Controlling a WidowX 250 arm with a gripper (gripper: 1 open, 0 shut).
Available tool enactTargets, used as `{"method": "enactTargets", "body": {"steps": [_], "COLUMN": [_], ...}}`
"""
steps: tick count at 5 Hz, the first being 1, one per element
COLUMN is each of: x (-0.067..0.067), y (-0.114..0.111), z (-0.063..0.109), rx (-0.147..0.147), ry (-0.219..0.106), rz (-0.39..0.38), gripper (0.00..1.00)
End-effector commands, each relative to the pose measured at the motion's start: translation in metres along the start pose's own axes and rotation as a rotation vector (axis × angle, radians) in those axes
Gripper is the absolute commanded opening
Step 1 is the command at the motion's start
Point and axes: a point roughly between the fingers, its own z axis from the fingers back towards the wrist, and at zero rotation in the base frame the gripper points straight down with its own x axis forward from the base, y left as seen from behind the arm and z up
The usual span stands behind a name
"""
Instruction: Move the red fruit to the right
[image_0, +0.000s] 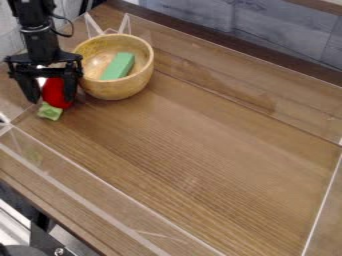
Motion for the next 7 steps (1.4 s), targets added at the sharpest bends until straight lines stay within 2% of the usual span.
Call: {"method": "enactTargets", "body": {"steps": [1,2,4,6,7], "x": [0.016,0.023,0.022,0.012,0.012], "y": [0.003,0.006,0.019,0.021,0.019], "z": [0.004,0.001,0.017,0.030,0.031], "rx": [-0.004,-0.027,-0.065,-0.084,-0.097], "ry": [-0.033,-0.024,-0.008,0.011,0.015], "rz": [0.027,0.049,0.025,-0.019,-0.011], "gripper": [1.00,1.00,1.00,1.00,1.00]}}
